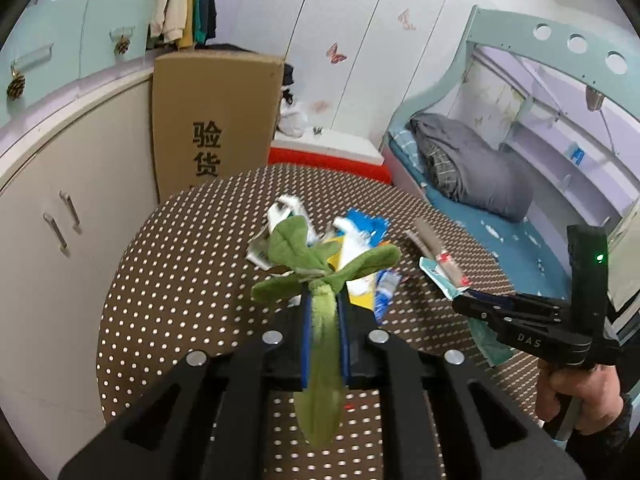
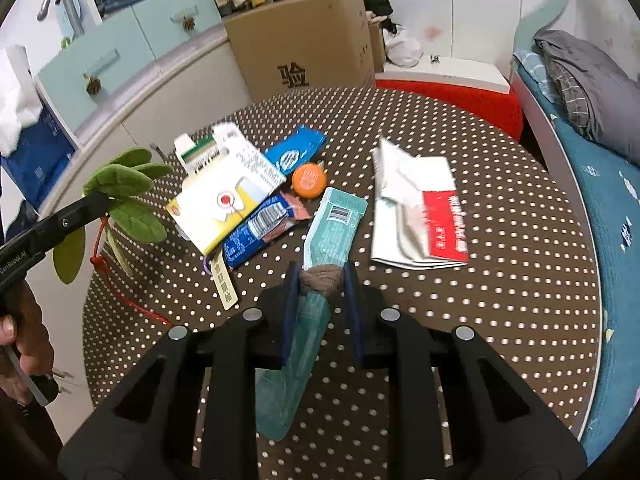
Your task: Collect trash
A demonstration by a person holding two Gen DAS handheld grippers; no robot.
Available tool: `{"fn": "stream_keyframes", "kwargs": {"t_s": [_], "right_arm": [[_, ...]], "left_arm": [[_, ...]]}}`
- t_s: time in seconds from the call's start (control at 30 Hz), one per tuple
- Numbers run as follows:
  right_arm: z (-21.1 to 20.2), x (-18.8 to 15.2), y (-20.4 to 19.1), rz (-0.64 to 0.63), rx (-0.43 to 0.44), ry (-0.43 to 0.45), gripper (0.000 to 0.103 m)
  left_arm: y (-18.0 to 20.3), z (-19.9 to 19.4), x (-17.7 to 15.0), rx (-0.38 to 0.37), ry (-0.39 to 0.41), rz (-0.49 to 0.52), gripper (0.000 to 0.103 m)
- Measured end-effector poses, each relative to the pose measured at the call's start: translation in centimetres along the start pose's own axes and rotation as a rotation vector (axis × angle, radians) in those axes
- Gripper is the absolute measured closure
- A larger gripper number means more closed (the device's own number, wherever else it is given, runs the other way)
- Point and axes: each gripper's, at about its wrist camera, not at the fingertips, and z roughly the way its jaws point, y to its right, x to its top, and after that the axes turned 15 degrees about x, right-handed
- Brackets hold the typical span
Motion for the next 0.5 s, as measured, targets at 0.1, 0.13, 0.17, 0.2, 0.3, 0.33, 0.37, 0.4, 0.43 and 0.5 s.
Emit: {"fn": "stream_keyframes", "kwargs": {"t_s": [0.1,0.13,0.17,0.2,0.3,0.33,0.37,0.4,0.43,0.5], "right_arm": [[-1.4,0.0,0.3,0.003,0.012,0.024,0.081],[-1.7,0.0,0.4,0.007,0.021,0.030,0.081],[-2.1,0.2,0.8,0.009,0.030,0.035,0.081],[-2.4,0.1,0.8,0.008,0.032,0.038,0.081],[-3.0,-0.2,1.0,0.008,0.039,0.045,0.081],[-3.0,-0.4,1.2,0.013,0.039,0.044,0.081],[-3.1,-0.5,1.6,0.019,0.043,0.039,0.081],[-3.1,-0.7,1.9,0.027,0.047,0.032,0.081],[-2.6,-1.1,2.2,0.035,0.051,0.011,0.080],[-1.7,-1.7,2.8,0.051,0.064,-0.022,0.078]], "left_arm": [[0.6,-1.0,0.6,-0.026,0.018,-0.009,0.092],[1.0,-1.4,0.7,-0.033,0.026,-0.008,0.092],[1.2,-1.6,0.8,-0.034,0.032,-0.005,0.092],[1.7,-1.9,0.9,-0.037,0.040,0.001,0.092],[2.8,-2.7,1.1,-0.058,0.054,0.019,0.092],[3.4,-2.9,1.1,-0.066,0.056,0.026,0.092],[3.8,-3.0,1.2,-0.069,0.057,0.031,0.092],[4.5,-3.1,1.1,-0.074,0.056,0.036,0.092],[4.9,-3.0,1.1,-0.076,0.055,0.038,0.092],[5.9,-2.6,0.8,-0.082,0.039,0.047,0.092]]}}
